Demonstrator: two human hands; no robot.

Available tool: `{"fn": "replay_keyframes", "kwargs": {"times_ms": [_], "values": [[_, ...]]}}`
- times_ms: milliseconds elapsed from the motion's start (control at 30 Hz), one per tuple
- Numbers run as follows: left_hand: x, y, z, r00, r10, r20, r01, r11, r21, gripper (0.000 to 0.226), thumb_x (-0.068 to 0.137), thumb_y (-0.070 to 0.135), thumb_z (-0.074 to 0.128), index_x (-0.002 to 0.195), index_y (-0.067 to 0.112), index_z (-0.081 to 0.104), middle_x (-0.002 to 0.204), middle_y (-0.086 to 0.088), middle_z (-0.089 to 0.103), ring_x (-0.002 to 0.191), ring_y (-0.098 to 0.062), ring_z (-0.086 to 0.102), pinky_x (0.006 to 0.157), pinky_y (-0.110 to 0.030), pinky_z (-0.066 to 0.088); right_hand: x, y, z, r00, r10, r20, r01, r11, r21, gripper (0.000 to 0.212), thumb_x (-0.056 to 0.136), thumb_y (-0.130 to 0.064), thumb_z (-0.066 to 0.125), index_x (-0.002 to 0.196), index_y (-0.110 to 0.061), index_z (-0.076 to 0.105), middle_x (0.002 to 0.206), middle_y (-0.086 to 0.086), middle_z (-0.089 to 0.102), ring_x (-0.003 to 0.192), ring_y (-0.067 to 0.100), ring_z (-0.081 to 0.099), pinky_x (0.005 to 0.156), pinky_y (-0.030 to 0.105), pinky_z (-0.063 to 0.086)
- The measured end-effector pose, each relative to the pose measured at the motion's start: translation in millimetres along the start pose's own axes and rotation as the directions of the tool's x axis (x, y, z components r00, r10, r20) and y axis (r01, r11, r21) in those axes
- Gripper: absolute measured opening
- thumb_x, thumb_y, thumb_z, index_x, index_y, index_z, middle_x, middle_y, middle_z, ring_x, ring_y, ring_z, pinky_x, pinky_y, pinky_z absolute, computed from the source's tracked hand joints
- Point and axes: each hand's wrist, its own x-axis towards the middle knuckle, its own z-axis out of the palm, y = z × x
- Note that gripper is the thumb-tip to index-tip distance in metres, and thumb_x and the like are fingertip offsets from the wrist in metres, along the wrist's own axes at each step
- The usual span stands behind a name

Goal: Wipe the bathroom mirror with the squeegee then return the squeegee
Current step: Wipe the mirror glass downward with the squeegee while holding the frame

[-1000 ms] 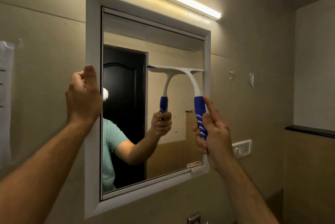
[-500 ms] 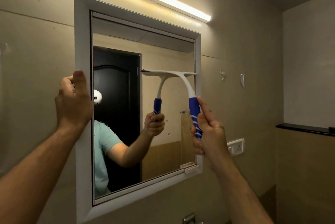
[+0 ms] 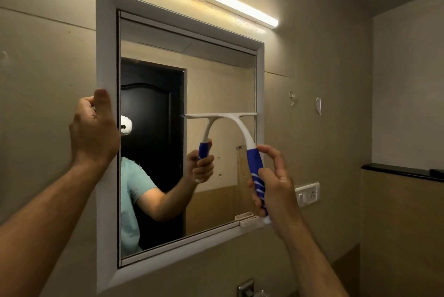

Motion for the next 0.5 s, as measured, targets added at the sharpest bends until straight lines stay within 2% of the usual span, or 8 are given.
{"fn": "replay_keyframes", "kwargs": {"times_ms": [100, 233, 367, 433, 500], "values": [[0.2, 0.4, 0.2, 1.000, 0.000, 0.003, 0.000, 1.000, 0.004, 0.064, 0.094, 0.064, 0.019, 0.108, 0.009, 0.051, 0.085, -0.003, 0.048, 0.079, -0.018, 0.042, 0.065, -0.030, 0.025, -2.8, 0.3, 2.4, 0.999, 0.003, -0.039, -0.004, 1.000, -0.018, 0.048, 0.101, -0.011, 0.039, 0.126, -0.048, 0.058, 0.092, 0.014, 0.065, 0.051, 0.010, 0.050, 0.039, 0.020, 0.041], [0.0, 0.6, 0.3, 1.000, 0.000, 0.003, 0.000, 1.000, 0.005, 0.064, 0.094, 0.064, 0.020, 0.106, 0.010, 0.051, 0.083, -0.002, 0.049, 0.077, -0.017, 0.042, 0.063, -0.029, 0.024, -27.7, 23.4, 1.4, 0.997, 0.081, -0.010, -0.080, 0.994, 0.076, 0.052, 0.100, -0.010, 0.038, 0.124, -0.050, 0.061, 0.083, 0.014, 0.060, 0.044, 0.007, 0.047, 0.037, 0.020, 0.038], [1.1, 0.6, 1.1, 1.000, -0.015, -0.012, 0.016, 0.999, 0.029, 0.059, 0.096, 0.060, 0.021, 0.105, 0.011, 0.051, 0.068, 0.008, 0.040, 0.075, -0.015, 0.038, 0.059, -0.023, 0.020, -44.7, 37.8, 3.5, 0.993, 0.115, -0.016, -0.113, 0.987, 0.112, 0.051, 0.100, -0.012, 0.040, 0.121, -0.052, 0.063, 0.076, 0.013, 0.058, 0.043, 0.008, 0.044, 0.036, 0.021, 0.037], [0.5, 1.1, 1.1, 1.000, -0.013, -0.012, 0.013, 0.999, 0.032, 0.061, 0.096, 0.061, 0.021, 0.107, 0.010, 0.051, 0.075, 0.003, 0.045, 0.077, -0.014, 0.037, 0.061, -0.024, 0.020, -43.1, 36.0, 9.6, 0.995, 0.087, -0.056, -0.080, 0.991, 0.108, 0.043, 0.100, -0.019, 0.046, 0.121, -0.053, 0.062, 0.074, 0.007, 0.062, 0.044, 0.007, 0.047, 0.037, 0.021, 0.038], [0.2, 1.0, 0.7, 1.000, -0.013, -0.011, 0.013, 1.000, 0.024, 0.063, 0.095, 0.062, 0.020, 0.109, 0.009, 0.051, 0.086, -0.002, 0.046, 0.080, -0.016, 0.038, 0.065, -0.027, 0.022, -33.7, 31.1, 17.3, 0.994, 0.049, -0.096, -0.040, 0.995, 0.087, 0.036, 0.096, -0.030, 0.056, 0.120, -0.055, 0.062, 0.072, -0.008, 0.068, 0.049, 0.005, 0.053, 0.042, 0.020, 0.044]]}}
